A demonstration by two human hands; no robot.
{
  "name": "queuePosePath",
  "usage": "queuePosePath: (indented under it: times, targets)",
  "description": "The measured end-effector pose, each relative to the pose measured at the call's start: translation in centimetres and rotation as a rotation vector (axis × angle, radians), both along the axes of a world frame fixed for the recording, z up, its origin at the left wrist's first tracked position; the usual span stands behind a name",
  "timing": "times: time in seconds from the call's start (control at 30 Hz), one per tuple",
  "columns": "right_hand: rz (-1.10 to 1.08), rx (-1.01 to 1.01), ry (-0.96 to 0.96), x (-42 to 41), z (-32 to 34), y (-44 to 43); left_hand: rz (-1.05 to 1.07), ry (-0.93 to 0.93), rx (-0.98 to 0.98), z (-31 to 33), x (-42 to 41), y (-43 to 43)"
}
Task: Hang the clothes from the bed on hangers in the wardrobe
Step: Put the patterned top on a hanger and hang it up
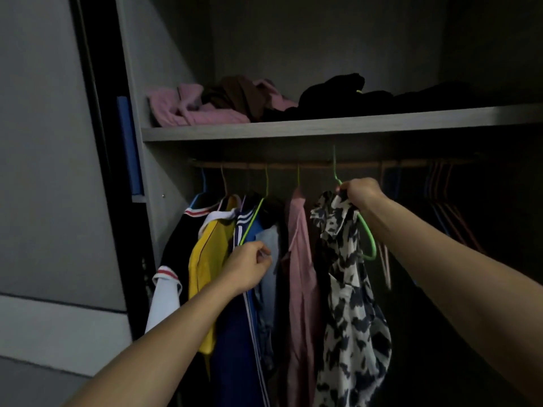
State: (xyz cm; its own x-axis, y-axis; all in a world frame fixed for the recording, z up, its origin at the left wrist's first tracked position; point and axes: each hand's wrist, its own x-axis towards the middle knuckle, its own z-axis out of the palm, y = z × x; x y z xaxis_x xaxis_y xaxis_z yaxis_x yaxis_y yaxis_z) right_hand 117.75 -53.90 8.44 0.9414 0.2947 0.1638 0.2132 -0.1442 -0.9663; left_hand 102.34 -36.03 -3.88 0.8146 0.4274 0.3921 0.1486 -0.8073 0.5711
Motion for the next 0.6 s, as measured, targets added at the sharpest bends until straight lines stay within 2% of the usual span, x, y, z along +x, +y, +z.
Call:
queuePosePath:
  times: [0.17, 0.27, 0.37, 0.5, 0.6]
  targets:
    - [-0.141, 0.024, 0.006, 4.3, -0.1, 5.0, -0.055, 0.002, 0.064, 1.7, 4.3, 4.2]
    - [-0.142, 0.141, 0.090, 6.1, -2.3, 7.1, -0.167, 0.113, -0.016, 2.5, 6.1, 5.3]
    - [-0.172, 0.105, 0.127, 7.3, -5.3, 8.0, -0.203, 0.219, 0.032, 2.7, 7.1, 5.9]
    - [-0.080, 0.077, 0.083, 7.2, -7.3, 7.4, -0.214, 0.224, 0.099, 3.0, 8.4, 6.7]
    - [-0.066, -0.083, -0.120, 6.7, -6.4, 6.1, -0.175, 0.162, 0.259, 3.5, 9.2, 6.5]
